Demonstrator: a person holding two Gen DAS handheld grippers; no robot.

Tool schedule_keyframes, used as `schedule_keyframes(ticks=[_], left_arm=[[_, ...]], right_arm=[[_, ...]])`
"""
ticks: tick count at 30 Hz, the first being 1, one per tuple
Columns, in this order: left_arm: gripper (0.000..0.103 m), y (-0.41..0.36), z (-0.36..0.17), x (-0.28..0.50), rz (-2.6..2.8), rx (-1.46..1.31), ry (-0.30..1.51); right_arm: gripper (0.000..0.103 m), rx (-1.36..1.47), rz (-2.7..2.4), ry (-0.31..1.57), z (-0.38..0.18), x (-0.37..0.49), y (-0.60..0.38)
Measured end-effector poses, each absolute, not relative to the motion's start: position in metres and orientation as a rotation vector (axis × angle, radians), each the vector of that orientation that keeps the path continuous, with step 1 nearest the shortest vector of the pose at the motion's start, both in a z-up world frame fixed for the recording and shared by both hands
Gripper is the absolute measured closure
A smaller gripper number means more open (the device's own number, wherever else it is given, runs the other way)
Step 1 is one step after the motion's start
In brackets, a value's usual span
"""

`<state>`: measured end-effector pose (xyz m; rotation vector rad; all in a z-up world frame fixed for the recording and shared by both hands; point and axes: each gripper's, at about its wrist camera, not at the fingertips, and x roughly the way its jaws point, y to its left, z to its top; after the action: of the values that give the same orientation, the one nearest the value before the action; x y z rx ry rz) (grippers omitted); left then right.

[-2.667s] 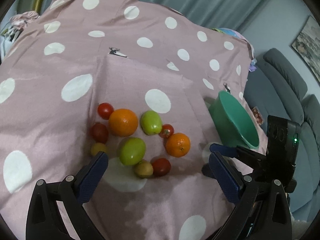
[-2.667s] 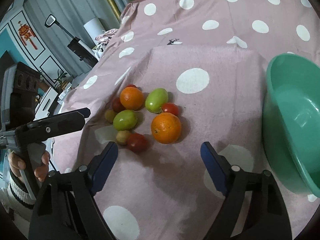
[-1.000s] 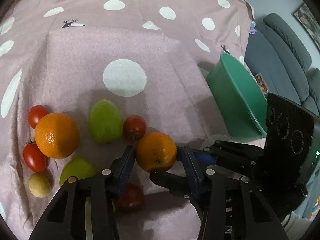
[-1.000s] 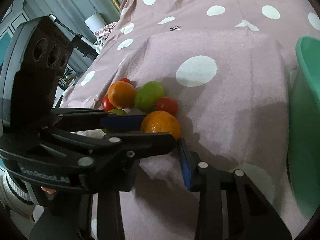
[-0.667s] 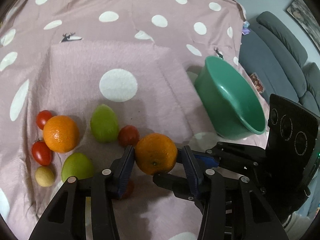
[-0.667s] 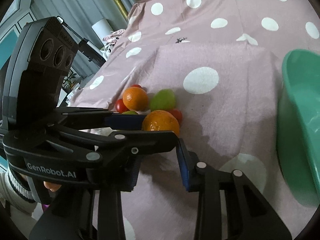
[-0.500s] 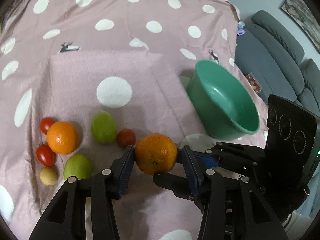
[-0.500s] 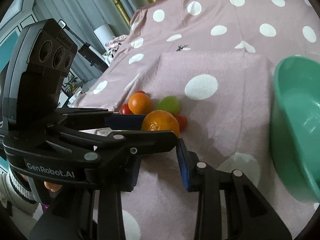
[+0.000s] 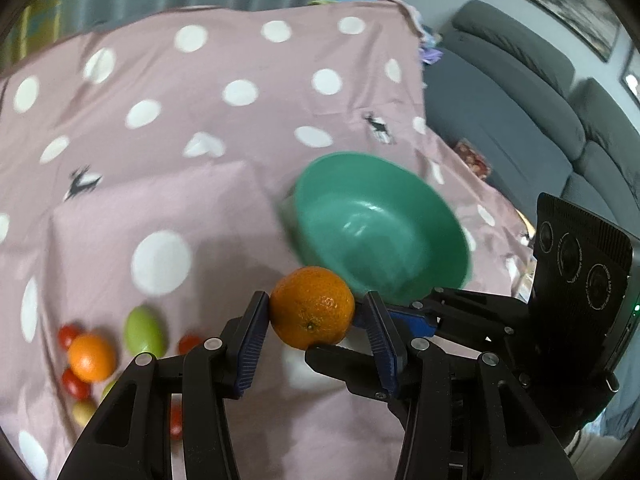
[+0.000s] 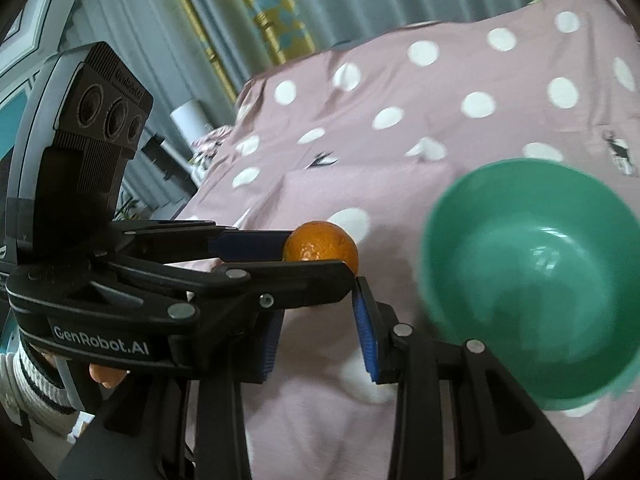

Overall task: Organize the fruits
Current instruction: 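Carry the orange into the green bowl and open the right gripper, then withdraw the right tool from the bowl toward the fruit cluster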

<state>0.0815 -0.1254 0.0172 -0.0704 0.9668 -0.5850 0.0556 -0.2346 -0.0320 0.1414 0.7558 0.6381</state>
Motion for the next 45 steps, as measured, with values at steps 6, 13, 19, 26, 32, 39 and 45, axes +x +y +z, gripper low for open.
schedule_keyframes(ticks=[6, 13, 19, 26, 32, 39, 45], left_arm=[[0.054, -0.171, 0.022, 0.095, -0.669, -0.021, 0.959], [0.054, -0.209, 0.009, 0.108, -0.728, -0.002, 1.001], [0.054, -0.22, -0.001, 0.108, -0.724, 0.002, 1.033], [0.033, -0.207, 0.017, 0.095, -0.618, 0.053, 0.954], [0.021, -0.174, 0.034, 0.074, -0.433, 0.134, 0.863], [0.01, -0.126, 0.042, 0.045, -0.244, 0.145, 0.798], [0.009, -0.099, 0.05, 0.018, -0.148, 0.176, 0.747]], right_arm=[[0.068, 0.187, 0.546, 0.727, -0.026, 0.058, -0.278], [0.068, 0.232, 0.463, 0.753, -0.036, 0.062, -0.314], [0.064, 0.211, 0.411, 0.789, -0.047, 0.066, -0.318], [0.046, 0.195, 0.375, 0.775, -0.044, 0.057, -0.322], [0.038, 0.201, 0.377, 0.747, -0.036, 0.04, -0.322], [0.033, 0.226, 0.412, 0.716, -0.02, 0.023, -0.31], [0.028, 0.182, 0.471, 0.708, -0.007, 0.012, -0.283]])
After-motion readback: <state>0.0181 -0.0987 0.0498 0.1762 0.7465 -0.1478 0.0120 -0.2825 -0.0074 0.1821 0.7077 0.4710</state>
